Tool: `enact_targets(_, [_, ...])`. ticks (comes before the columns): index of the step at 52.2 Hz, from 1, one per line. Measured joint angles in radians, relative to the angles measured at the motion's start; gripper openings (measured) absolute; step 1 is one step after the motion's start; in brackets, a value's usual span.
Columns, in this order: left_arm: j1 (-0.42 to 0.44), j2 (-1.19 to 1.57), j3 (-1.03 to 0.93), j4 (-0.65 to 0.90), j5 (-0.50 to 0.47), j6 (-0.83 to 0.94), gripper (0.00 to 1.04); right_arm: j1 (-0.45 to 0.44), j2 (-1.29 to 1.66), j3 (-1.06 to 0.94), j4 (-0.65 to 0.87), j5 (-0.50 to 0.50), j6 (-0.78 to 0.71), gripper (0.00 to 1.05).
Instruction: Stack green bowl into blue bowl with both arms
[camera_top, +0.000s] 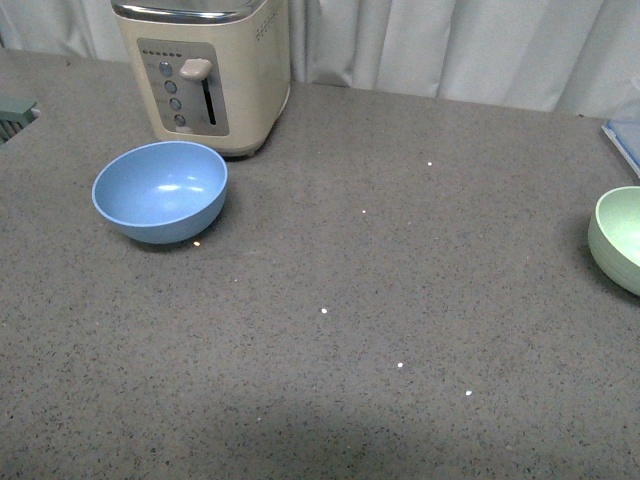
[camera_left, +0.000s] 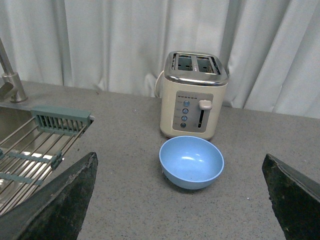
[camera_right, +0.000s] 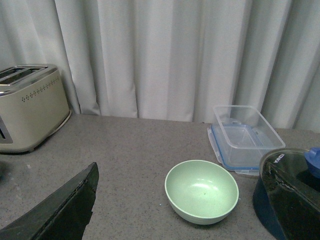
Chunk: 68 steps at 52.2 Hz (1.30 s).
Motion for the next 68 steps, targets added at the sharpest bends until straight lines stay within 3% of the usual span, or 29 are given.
enact_targets(30, [0.0, 0.0, 0.0, 0.0, 0.0, 0.0, 0.98, 0.0, 0.0, 0.0, 0.0, 0.0, 0.0, 0.96])
enact_targets(35, [-0.007, 0.057, 0.026, -0.085, -0.006, -0.032, 0.98, 0.0, 0.0, 0.0, 0.0, 0.0, 0.0, 0.96])
enact_targets(41, [-0.033, 0.243, 0.032, -0.027, -0.063, -0.08, 0.98, 0.0, 0.0, 0.0, 0.0, 0.0, 0.0, 0.96])
enact_targets(56, [-0.166, 0.84, 0.177, 0.317, -0.188, -0.216, 0.98, 0.0, 0.0, 0.0, 0.0, 0.0, 0.0, 0.96])
enact_targets(68, [-0.251, 1.295, 0.375, 0.35, -0.25, -0.385, 0.98, 0.0, 0.0, 0.0, 0.0, 0.0, 0.0, 0.96])
